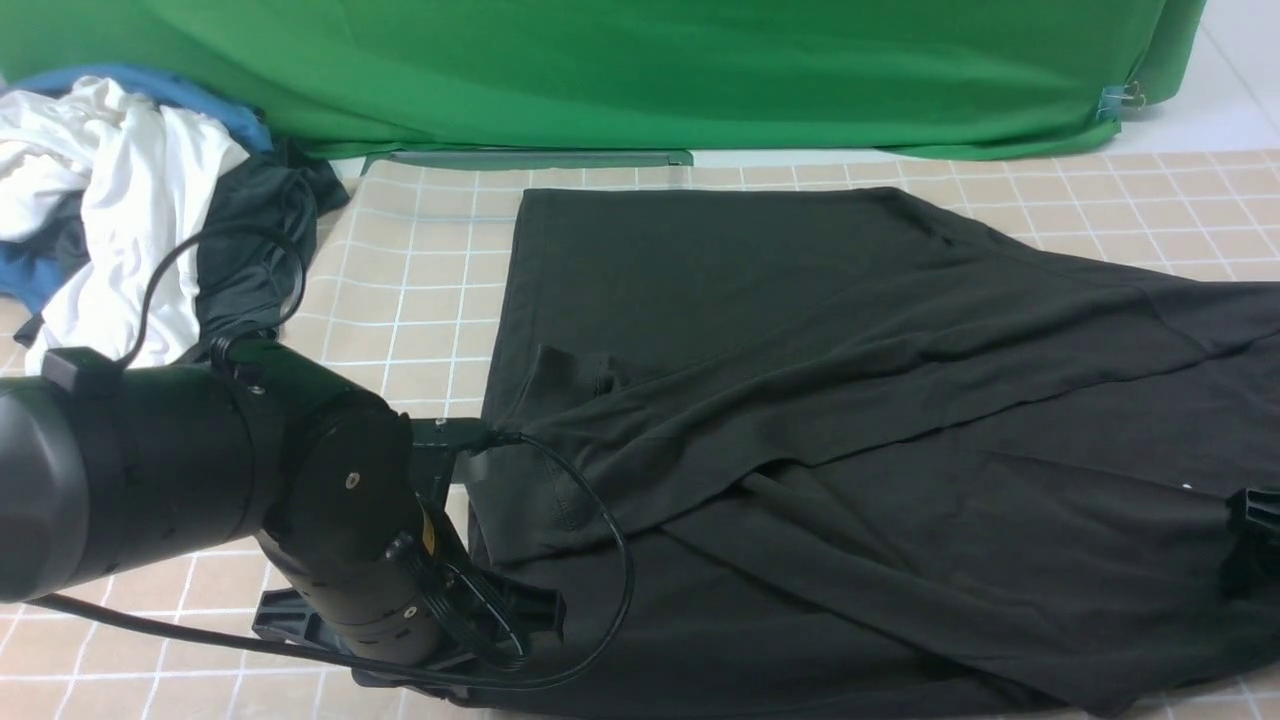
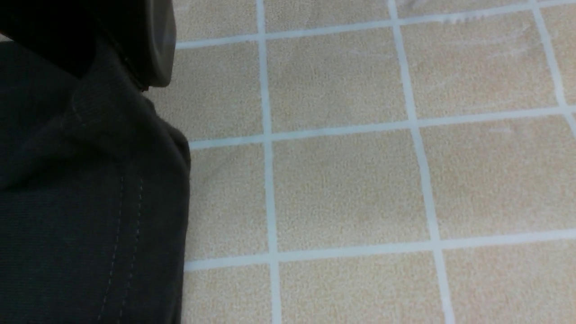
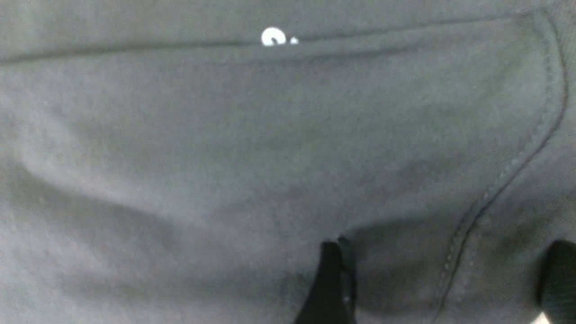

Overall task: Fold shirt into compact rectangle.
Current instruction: 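Grasp the near edge of the shirt at its hem and shoulder corners, then fold the black garment in half by bringing its near edge over to the far edge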

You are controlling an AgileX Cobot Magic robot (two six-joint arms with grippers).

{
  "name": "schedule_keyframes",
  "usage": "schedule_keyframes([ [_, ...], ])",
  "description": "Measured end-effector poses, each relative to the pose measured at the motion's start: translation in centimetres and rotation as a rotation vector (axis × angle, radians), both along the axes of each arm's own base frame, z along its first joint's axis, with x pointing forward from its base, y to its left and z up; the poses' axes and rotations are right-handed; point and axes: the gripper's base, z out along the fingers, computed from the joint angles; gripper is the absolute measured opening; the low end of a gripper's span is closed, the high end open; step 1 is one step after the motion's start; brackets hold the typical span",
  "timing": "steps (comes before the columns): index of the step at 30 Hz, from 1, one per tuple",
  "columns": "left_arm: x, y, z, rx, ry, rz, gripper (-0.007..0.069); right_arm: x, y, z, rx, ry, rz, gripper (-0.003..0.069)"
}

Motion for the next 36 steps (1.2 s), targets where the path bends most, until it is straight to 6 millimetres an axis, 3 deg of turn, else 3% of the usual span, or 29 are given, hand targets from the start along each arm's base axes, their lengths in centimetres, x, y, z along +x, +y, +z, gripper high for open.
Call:
schedule_keyframes([
  [8,0.0,0.0,0.0,-0.001,-0.001,0.000,0.0030,-1.2,0.2,0.1,0.023,0.156,0.014,0.0588],
  [18,0.0,0.0,0.0,-0.002,-0.003,0.000,0.0030,0.0,-0.2,-0.1,-0.011,0.004,-0.061,0.0533],
  [24,0.0,0.0,0.0,-0.002,-0.003,0.000,0.0030,0.1,-0.3,-0.2,-0.020,-0.024,-0.067,0.0403],
  [30,0.0,0.0,0.0,0.001,-0.005,-0.002,0.0030,0.2,-0.2,-0.3,-0.021,-0.029,-0.039,0.0076],
  [36,-0.6,0.4,0.0,0.046,0.066,-0.004,0.0030,-1.1,0.0,0.7,-0.034,0.051,0.017,0.0059],
])
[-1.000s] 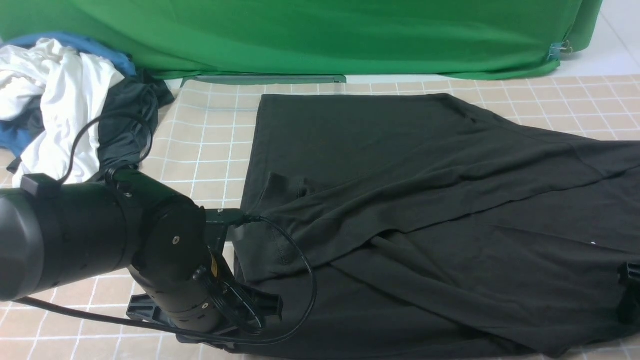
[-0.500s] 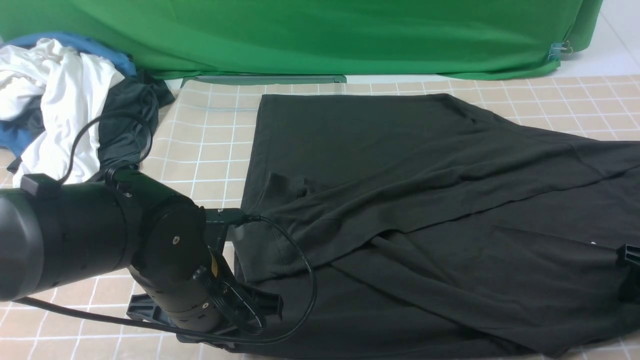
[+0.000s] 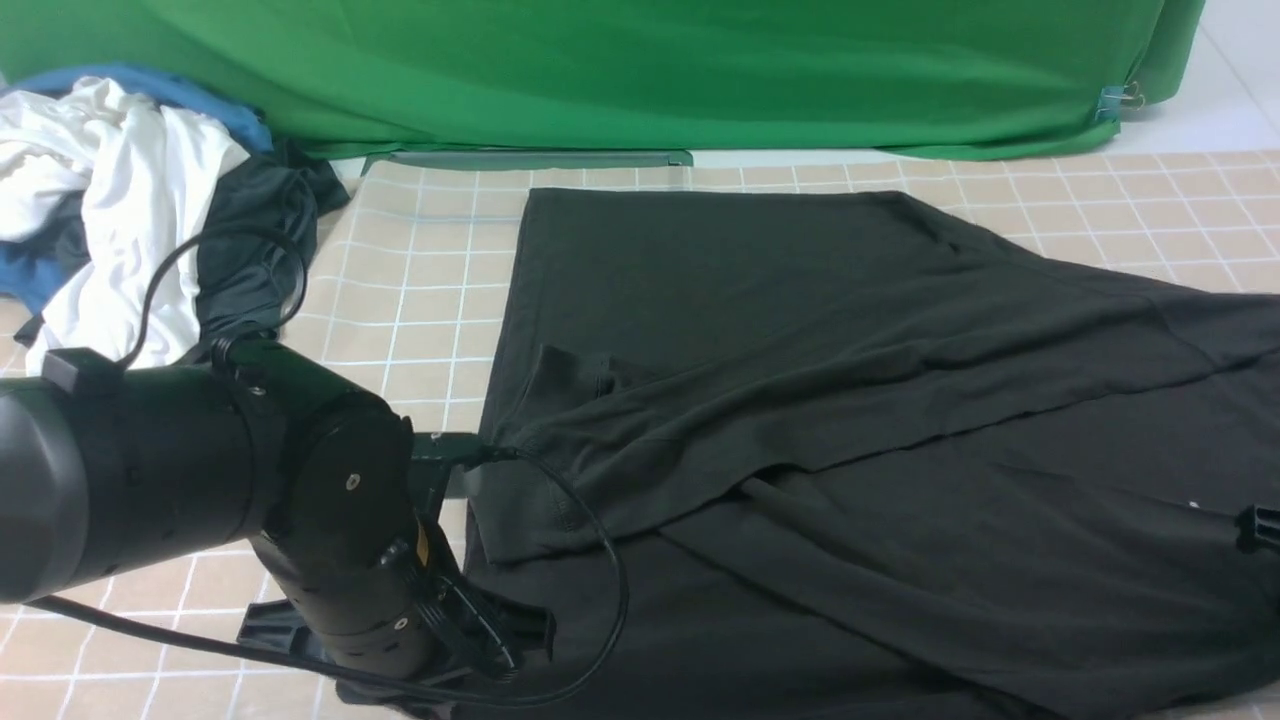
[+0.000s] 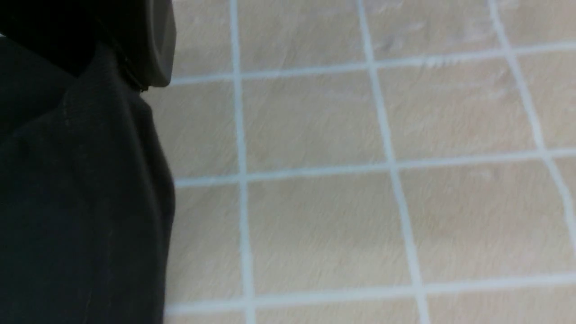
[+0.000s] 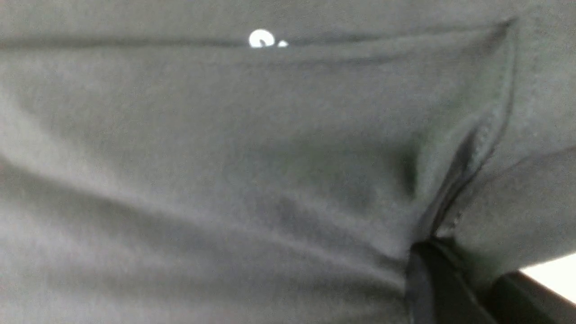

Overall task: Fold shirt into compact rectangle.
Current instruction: 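Fold the black garment in half by bringing its near edge over to the far edge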

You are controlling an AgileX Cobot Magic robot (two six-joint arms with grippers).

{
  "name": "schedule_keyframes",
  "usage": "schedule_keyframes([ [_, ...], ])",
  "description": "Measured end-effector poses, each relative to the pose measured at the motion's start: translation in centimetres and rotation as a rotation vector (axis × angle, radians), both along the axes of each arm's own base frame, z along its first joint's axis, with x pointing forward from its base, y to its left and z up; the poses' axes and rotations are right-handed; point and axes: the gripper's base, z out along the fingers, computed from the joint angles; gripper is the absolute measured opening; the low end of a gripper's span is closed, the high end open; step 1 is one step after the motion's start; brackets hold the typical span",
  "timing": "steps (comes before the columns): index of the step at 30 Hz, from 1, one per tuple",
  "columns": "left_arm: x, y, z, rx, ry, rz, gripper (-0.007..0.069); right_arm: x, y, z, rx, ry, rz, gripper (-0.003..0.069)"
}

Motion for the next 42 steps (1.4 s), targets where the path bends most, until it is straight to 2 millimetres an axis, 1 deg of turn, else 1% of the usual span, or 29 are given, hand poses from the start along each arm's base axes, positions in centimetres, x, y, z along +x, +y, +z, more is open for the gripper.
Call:
schedule_keyframes([
  [3,-0.4,0.3,0.4,0.013,0.021,-0.001,0.0030,-1.2,0.0,1.1,-0.016,0.055,0.014,0.0059],
  [7,-1.4,0.8,1.9,0.004,0.025,0.000,0.0030,-3.7,-0.1,2.9,-0.074,0.158,-0.018,0.0059],
  [11,-1.8,0.9,3.1,-0.025,-0.002,0.004,0.0030,-5.0,-0.1,3.3,-0.095,0.185,-0.035,0.0059],
  [14,-1.7,0.9,3.5,-0.046,-0.042,0.002,0.0030,-4.8,-0.2,3.5,-0.108,0.160,-0.033,0.0059],
  [18,-0.7,0.8,4.4,-0.074,-0.077,0.024,0.0030,-3.8,-0.5,4.3,-0.126,0.096,-0.035,0.0058],
  [19,0.1,0.9,5.0,-0.091,-0.103,0.047,0.0030,-3.2,-0.7,4.9,-0.136,0.055,-0.038,0.0058],
  [22,1.9,1.1,6.1,-0.131,-0.172,0.089,0.0030,-2.2,-0.9,5.7,-0.149,-0.012,-0.044,0.0058],
  [23,3.6,1.3,6.9,-0.171,-0.234,0.116,0.0030,-1.3,-1.1,6.3,-0.160,-0.072,-0.054,0.0058],
  [25,6.0,1.5,8.0,-0.228,-0.304,0.140,0.0030,-0.3,-1.4,6.5,-0.167,-0.115,-0.066,0.0058],
  [27,7.6,1.5,8.1,-0.256,-0.322,0.149,0.0030,0.5,-1.6,6.4,-0.170,-0.127,-0.068,0.0058],
  [29,9.9,1.3,8.4,-0.289,-0.348,0.153,0.0030,1.7,-1.9,6.0,-0.170,-0.130,-0.068,0.0058],
  [30,11.3,1.1,8.1,-0.294,-0.354,0.160,0.0030,2.5,-2.0,5.6,-0.171,-0.133,-0.066,0.0058],
  [31,12.2,1.0,8.0,-0.296,-0.363,0.159,0.0030,3.0,-2.2,5.4,-0.172,-0.142,-0.064,0.0058],
  [32,12.5,0.9,8.2,-0.299,-0.373,0.158,0.0030,3.1,-2.2,5.4,-0.172,-0.147,-0.064,0.0058],
  [33,14.0,0.5,7.9,-0.300,-0.378,0.153,0.0030,3.8,-2.3,5.1,-0.172,-0.158,-0.064,0.0058],
  [34,14.4,0.4,7.8,-0.302,-0.381,0.154,0.0030,4.0,-2.4,4.9,-0.171,-0.157,-0.065,0.0058],
  [35,15.9,0.1,7.9,-0.306,-0.399,0.145,0.0030,4.7,-2.5,4.7,-0.174,-0.174,-0.067,0.0058],
  [38,18.0,-0.6,8.5,-0.314,-0.440,0.134,0.0030,5.8,-2.8,4.5,-0.177,-0.197,-0.066,0.0058],
  [39,19.0,-0.9,8.6,-0.312,-0.454,0.128,0.0030,6.3,-2.9,4.6,-0.180,-0.212,-0.065,0.0058],
  [42,21.1,-1.4,9.2,-0.320,-0.503,0.119,0.0030,7.3,-3.1,4.8,-0.187,-0.258,-0.064,0.0058],
])
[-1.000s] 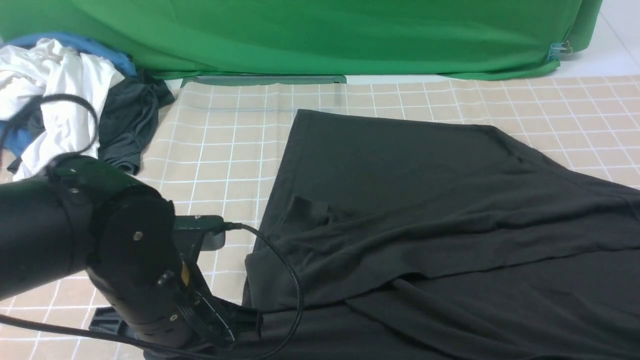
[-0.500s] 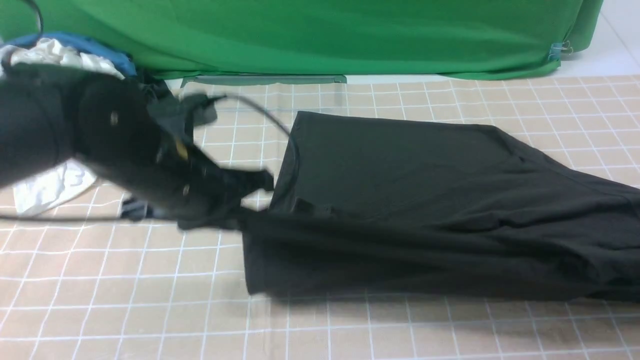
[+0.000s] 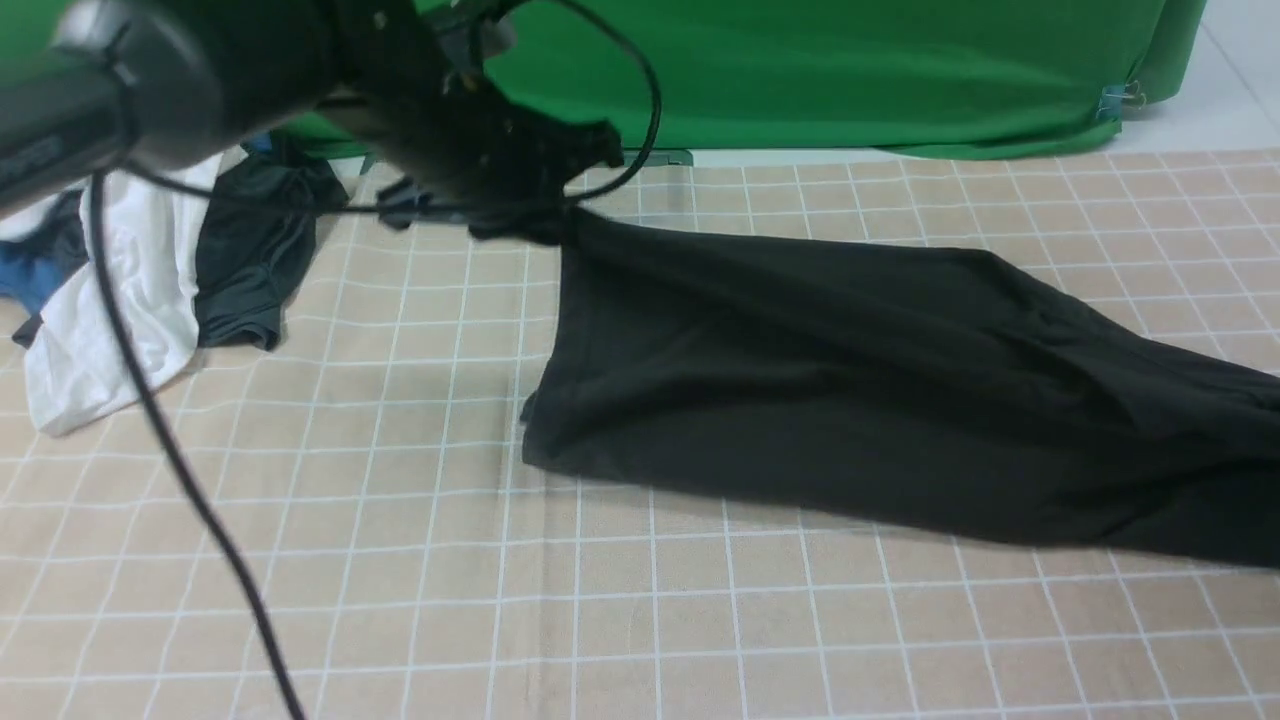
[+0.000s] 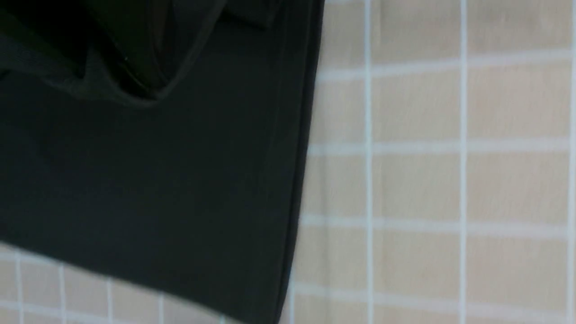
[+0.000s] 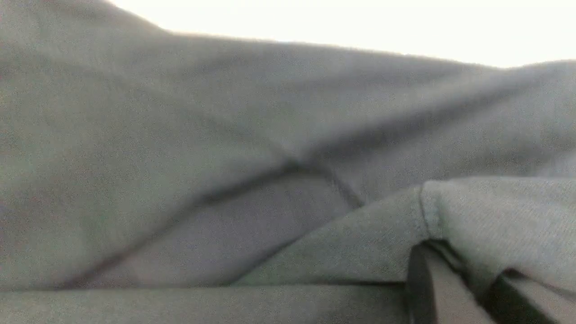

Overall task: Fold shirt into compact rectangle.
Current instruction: 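Fold the black garment in half by bringing its near edge over to the far edge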

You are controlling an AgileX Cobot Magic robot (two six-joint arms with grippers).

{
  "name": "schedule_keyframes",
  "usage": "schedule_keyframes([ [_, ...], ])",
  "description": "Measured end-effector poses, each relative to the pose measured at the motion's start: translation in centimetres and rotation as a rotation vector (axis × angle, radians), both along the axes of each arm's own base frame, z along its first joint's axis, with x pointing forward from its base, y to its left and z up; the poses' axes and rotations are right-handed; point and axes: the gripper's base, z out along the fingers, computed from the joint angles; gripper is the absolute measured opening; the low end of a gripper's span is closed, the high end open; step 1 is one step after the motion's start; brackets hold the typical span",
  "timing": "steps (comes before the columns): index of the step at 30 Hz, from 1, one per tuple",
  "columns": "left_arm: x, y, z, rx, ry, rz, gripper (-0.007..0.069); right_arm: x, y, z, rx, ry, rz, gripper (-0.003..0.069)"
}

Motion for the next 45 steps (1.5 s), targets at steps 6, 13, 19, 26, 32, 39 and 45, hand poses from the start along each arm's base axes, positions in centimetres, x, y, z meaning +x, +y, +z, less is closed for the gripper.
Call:
schedule_keyframes([
  [6,3.3,-0.3,-1.1,0.001,-0.028,0.013,0.0030,1.9,-0.3,-0.3,-0.011,-0.089,0.010,0.0058],
  [13,6.3,-0.5,-5.2,-0.012,-0.039,0.045,0.0030,3.5,-0.6,-3.0,0.002,-0.117,0.014,0.0059],
  [19,7.9,-0.8,-8.1,-0.030,-0.108,0.075,0.0031,4.3,-0.7,-4.3,0.002,-0.142,0.026,0.0083],
  [26,8.6,-0.7,-9.9,-0.025,-0.120,0.086,0.0099,4.8,-0.8,-4.3,-0.013,-0.153,0.043,0.0367],
  [32,8.3,-0.4,-8.0,-0.021,-0.097,0.080,0.0305,5.8,-1.4,-0.1,-0.069,-0.126,0.087,0.0626],
  [39,7.0,1.4,0.2,0.000,-0.052,0.048,0.0543,6.5,2.3,6.1,-0.115,-0.003,0.250,0.0549],
  [45,5.9,2.0,2.7,0.018,0.003,0.021,0.0589,6.7,8.7,5.9,-0.110,0.066,0.454,0.0531],
])
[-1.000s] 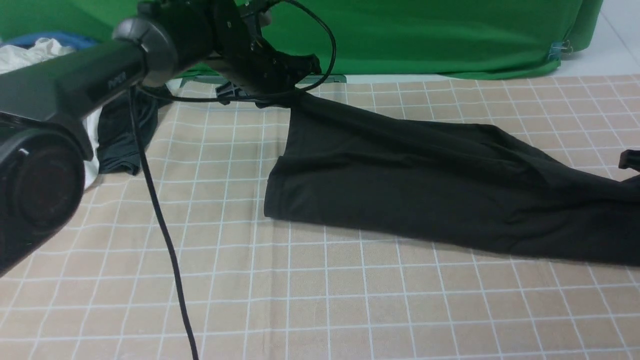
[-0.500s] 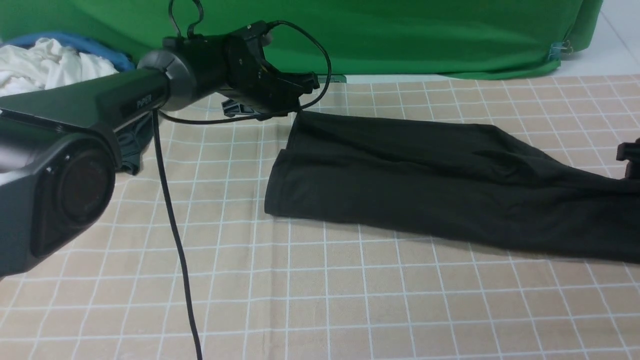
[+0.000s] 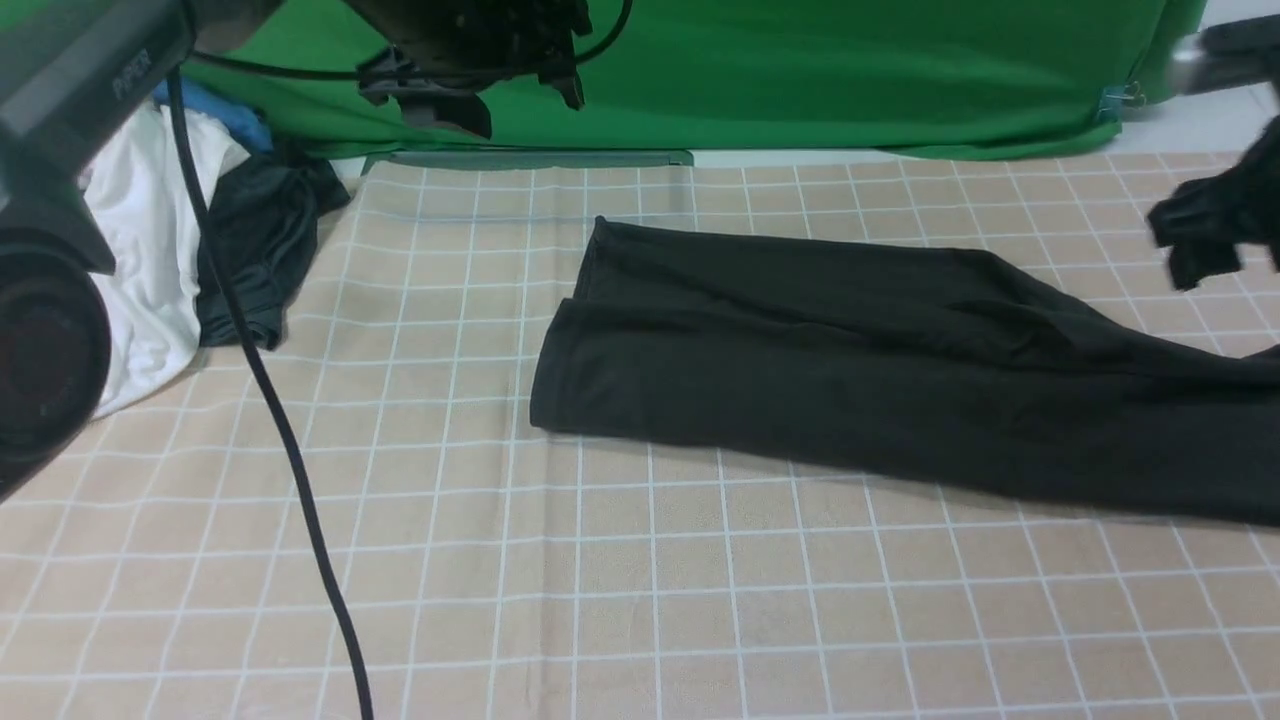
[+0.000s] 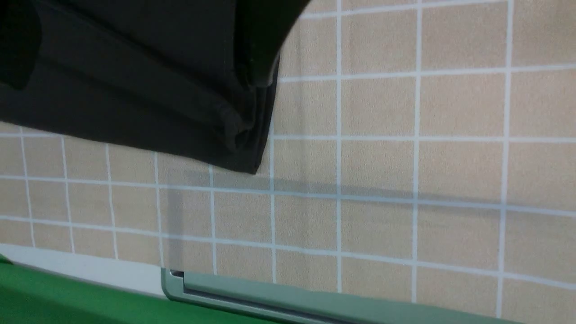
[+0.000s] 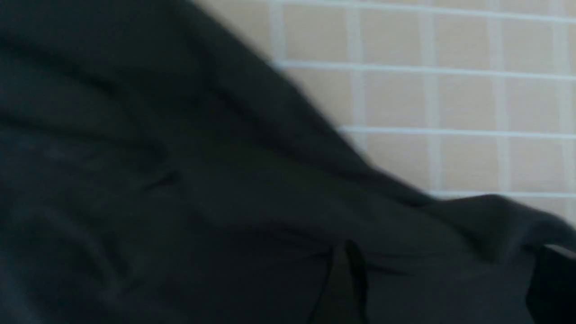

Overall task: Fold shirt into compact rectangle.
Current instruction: 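Fold the black garment in half by bringing its near edge over to the far edge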

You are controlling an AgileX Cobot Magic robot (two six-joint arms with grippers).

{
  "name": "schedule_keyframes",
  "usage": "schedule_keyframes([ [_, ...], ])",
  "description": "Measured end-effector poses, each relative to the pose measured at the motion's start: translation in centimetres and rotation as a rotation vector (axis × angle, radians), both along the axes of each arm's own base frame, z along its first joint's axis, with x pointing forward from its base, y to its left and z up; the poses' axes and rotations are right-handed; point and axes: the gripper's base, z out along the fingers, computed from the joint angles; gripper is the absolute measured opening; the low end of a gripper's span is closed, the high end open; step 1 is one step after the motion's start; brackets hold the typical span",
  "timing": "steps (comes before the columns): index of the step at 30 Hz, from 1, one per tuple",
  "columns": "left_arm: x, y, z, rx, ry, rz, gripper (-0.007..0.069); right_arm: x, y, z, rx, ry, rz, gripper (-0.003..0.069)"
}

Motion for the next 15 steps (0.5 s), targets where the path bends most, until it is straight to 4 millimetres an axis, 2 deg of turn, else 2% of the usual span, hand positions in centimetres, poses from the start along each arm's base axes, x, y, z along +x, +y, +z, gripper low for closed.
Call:
schedule_keyframes([
  [3,-0.3,-0.1,-0.2,0.008,0.028,-0.023,0.0586,0.3,2.3,-1.2,0.000,0.020,0.068,0.0528],
  [7,-0.3,-0.1,-0.1,0.000,0.031,-0.027,0.0575,1.1,4.1,-3.2,-0.003,0.035,0.119,0.0501],
  [15,-0.2,-0.1,-0.1,-0.003,0.018,-0.025,0.0575,2.9,4.6,-7.5,-0.028,0.073,0.153,0.0358],
])
